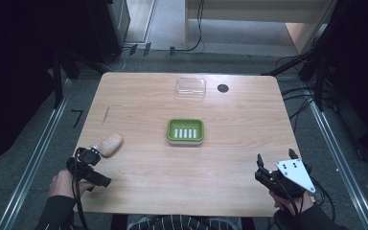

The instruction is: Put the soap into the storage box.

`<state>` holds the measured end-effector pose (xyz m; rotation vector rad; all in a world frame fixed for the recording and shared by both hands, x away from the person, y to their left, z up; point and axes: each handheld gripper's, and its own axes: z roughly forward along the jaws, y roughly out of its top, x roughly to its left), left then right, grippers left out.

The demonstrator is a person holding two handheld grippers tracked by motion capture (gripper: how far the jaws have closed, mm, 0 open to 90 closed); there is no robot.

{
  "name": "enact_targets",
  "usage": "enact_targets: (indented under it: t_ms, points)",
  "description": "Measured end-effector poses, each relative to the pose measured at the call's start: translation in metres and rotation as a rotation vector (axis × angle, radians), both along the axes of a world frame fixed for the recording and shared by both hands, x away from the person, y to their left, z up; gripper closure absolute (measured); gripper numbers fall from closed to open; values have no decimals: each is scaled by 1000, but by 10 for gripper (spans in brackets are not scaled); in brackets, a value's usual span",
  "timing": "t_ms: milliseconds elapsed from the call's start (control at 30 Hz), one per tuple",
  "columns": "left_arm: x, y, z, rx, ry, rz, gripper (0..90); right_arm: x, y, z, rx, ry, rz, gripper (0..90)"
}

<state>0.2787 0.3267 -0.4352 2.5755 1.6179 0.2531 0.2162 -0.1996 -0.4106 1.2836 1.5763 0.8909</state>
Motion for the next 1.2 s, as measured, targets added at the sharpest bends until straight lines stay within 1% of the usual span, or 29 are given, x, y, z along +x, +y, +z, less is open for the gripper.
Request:
enact_targets:
  t_ms: [33,67,100,133,200,267,367,467,567,600,667,733,767,867,900,933,967,1000,1033,1133,1200]
  points:
    - [0,0,0,0,0,0,6,0,0,0,6,-1,-3,136]
    - [1,0,1,-2,11,3,6,0,0,0,6,-1,-3,136]
    - [1,-1,0,-1,4,4,7,1,-2,0,8,0,-7,136]
    - [3,-2,0,-3,10,1,7,1,-2,-1,9,0,-6,136]
    - [3,-2,0,-1,7,1,7,1,-2,-1,9,-1,-6,136]
    - [4,-1,0,-1,-4,6,6,3,-1,-1,9,5,-1,136]
    - [3,0,0,1,2,8,6,3,-1,-1,10,3,5,136]
    - [2,1,2,-1,-16,8,2,4,-1,-1,17,2,4,136]
    - [2,1,3,3,-26,17,2,4,0,-1,14,0,4,136]
    - [2,2,3,-2,-26,18,0,4,1,-1,12,5,5,136]
    - [3,2,3,-4,-18,12,0,4,2,0,2,3,15,136]
    - [5,2,4,-4,-19,3,0,4,2,0,1,3,14,136]
    - [5,1,5,-1,-27,9,0,4,1,-1,3,2,11,136]
    - [7,0,6,5,-29,-4,0,3,1,1,23,-9,3,135]
    - [8,0,6,4,-31,-1,0,3,3,0,1,-1,12,136]
    - [8,0,6,2,-27,-3,0,3,3,0,1,-1,12,136]
    - [9,1,6,0,-27,-5,0,3,4,0,-12,2,21,136]
    - [11,1,6,-2,-30,-2,0,3,5,0,-14,0,21,136]
    - [13,2,7,1,-24,-9,0,3,5,0,-7,-1,18,136]
    - [18,3,7,-2,-30,-6,0,4,5,0,-6,0,17,136]
    - [24,4,8,-7,-35,-1,0,4,5,0,-10,1,21,136]
